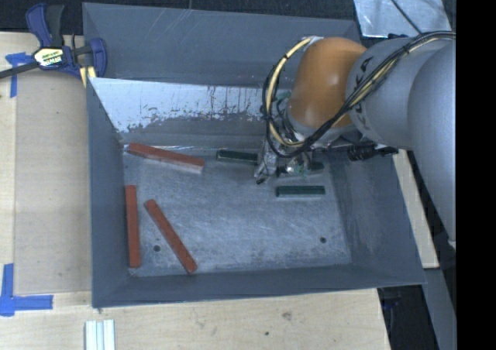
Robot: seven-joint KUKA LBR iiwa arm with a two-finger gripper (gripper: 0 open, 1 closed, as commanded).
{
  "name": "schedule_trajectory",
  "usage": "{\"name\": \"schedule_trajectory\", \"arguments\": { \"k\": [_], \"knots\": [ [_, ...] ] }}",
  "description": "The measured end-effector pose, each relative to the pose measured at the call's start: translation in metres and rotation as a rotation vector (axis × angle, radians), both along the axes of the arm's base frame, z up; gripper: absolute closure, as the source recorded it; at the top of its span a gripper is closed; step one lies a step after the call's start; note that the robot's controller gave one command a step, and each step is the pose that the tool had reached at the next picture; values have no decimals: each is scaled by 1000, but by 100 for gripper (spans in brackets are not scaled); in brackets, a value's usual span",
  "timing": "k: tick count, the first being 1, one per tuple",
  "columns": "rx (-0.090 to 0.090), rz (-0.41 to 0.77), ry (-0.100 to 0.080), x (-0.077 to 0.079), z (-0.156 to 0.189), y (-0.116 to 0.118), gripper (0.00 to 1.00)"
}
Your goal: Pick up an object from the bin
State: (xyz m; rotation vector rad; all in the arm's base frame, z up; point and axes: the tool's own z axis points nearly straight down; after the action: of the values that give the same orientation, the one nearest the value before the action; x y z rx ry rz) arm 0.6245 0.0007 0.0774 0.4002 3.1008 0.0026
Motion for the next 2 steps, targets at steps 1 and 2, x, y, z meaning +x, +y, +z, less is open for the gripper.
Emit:
{"name": "schedule_trajectory", "arguments": {
  "k": [1,2],
  "knots": [
    [-2,30,1,-5,-1,11,100],
    [-4,80,3,-5,-2,19,100]
  ]
}}
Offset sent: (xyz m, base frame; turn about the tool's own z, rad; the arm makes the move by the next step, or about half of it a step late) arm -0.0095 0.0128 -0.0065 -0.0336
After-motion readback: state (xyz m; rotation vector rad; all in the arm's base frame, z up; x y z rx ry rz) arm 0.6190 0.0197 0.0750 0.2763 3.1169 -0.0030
